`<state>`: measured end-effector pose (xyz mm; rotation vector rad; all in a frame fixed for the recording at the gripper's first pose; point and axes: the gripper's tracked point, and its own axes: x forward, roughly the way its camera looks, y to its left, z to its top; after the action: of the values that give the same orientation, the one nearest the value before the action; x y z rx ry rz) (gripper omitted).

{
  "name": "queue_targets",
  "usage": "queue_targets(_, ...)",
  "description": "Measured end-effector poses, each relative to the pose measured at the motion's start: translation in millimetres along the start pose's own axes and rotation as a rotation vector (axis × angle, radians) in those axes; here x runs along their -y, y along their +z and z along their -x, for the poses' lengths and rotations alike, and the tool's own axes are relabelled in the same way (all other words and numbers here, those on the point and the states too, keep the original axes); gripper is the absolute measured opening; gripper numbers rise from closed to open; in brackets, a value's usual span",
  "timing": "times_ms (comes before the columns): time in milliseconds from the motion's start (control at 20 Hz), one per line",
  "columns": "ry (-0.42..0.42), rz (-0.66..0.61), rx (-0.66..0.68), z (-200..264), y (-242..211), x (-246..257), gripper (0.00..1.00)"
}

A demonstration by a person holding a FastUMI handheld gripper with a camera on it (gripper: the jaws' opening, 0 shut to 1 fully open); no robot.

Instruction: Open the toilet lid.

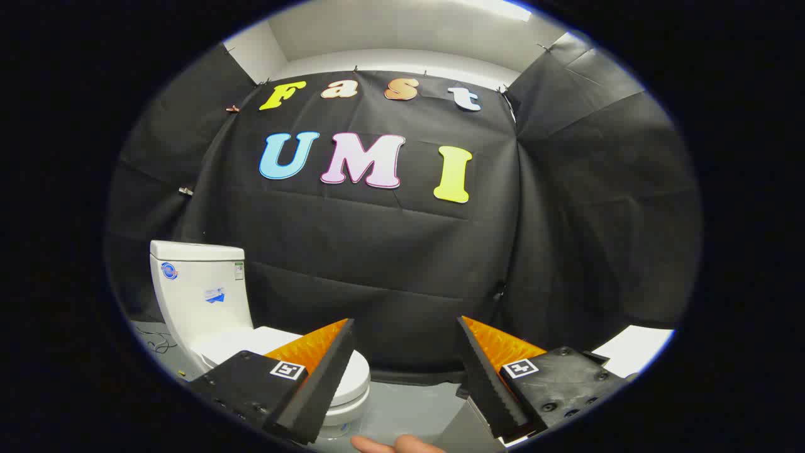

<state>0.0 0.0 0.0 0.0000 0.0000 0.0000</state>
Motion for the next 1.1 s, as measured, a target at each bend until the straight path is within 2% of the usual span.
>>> queue_targets(300,-0.003,0.010,0.006,-1.1,-0.5,4.2,0.98)
queue_targets(400,0.000,0.007,0.016,-0.9,2.6,5.6,0.94)
queue_targets(600,0.007,-0.012,-0.003,1.7,-0.4,2.2,0.94)
queue_targets(650,0.003,-0.010,-0.005,1.4,-0.3,3.2,0.97)
queue_targets(900,-0.004,-0.032,-0.008,0.1,0.0,6.5,0.98)
queue_targets(1100,0.042,-0.036,-0.054,-0.2,-12.0,-3.9,0.98)
